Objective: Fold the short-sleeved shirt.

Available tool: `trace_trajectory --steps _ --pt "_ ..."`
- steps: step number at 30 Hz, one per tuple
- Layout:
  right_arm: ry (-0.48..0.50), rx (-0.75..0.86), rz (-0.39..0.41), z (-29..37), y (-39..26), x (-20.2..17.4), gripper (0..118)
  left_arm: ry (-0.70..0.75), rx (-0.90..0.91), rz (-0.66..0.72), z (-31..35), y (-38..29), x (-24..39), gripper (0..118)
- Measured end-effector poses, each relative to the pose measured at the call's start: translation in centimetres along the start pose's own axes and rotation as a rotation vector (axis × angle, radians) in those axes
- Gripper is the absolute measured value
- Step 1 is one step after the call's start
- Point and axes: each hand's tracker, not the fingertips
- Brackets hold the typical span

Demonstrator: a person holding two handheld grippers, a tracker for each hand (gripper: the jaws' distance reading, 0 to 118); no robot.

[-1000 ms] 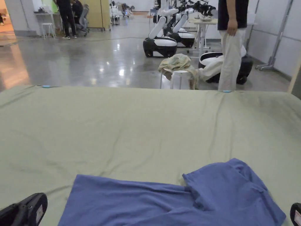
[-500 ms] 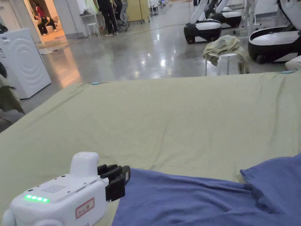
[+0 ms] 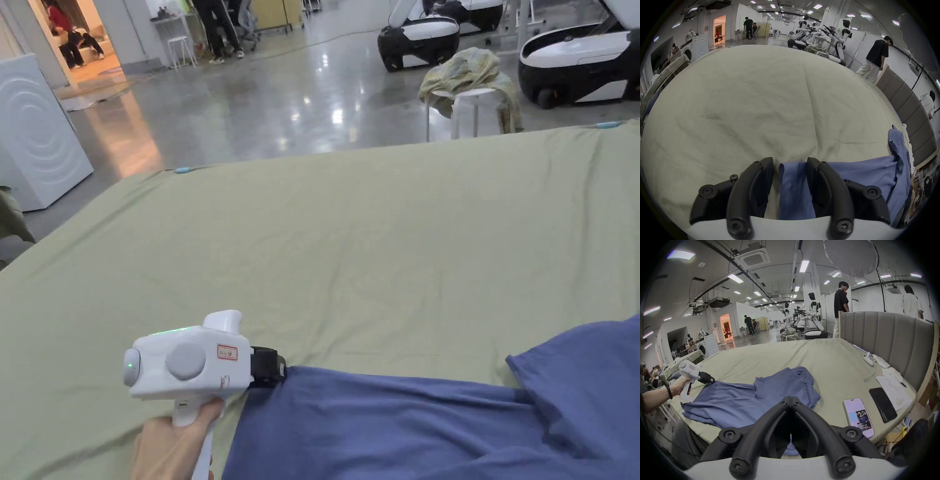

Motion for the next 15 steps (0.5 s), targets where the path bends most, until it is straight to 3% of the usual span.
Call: trace_trajectory --steps 3,6,9,10,12,15 --pt "0.005 -0.008 -0.067 -0.5 -0.3 0.8 0 0.029 -0.031 -0.043 -0.1 0.3 0.3 19" --pt "-0.003 -0.018 -0.109 -0.8 -0.5 1.3 3 0.076 -0.035 -0.128 -0.5 -0.1 1.2 16" --pt "-0.041 -0.057 -0.105 -1.8 0.1 1.8 44 0.101 -0.032 -0.147 -0.7 -0.1 2.0 14" --pt "-0.059 -0.085 -0.088 -2.3 0.5 2.1 47 0.112 -0.045 -0.185 -0.8 -0.1 2.5 14" --pt "-0.063 -0.11 -0.081 -3.7 1.3 2.9 71 0.122 -0.059 -0.201 -1.2 0.2 2.7 14" --pt "-0.022 -0.167 -0.073 -6.8 3.6 4.6 74 0.127 -0.07 -0.211 -0.6 0.2 3.6 9"
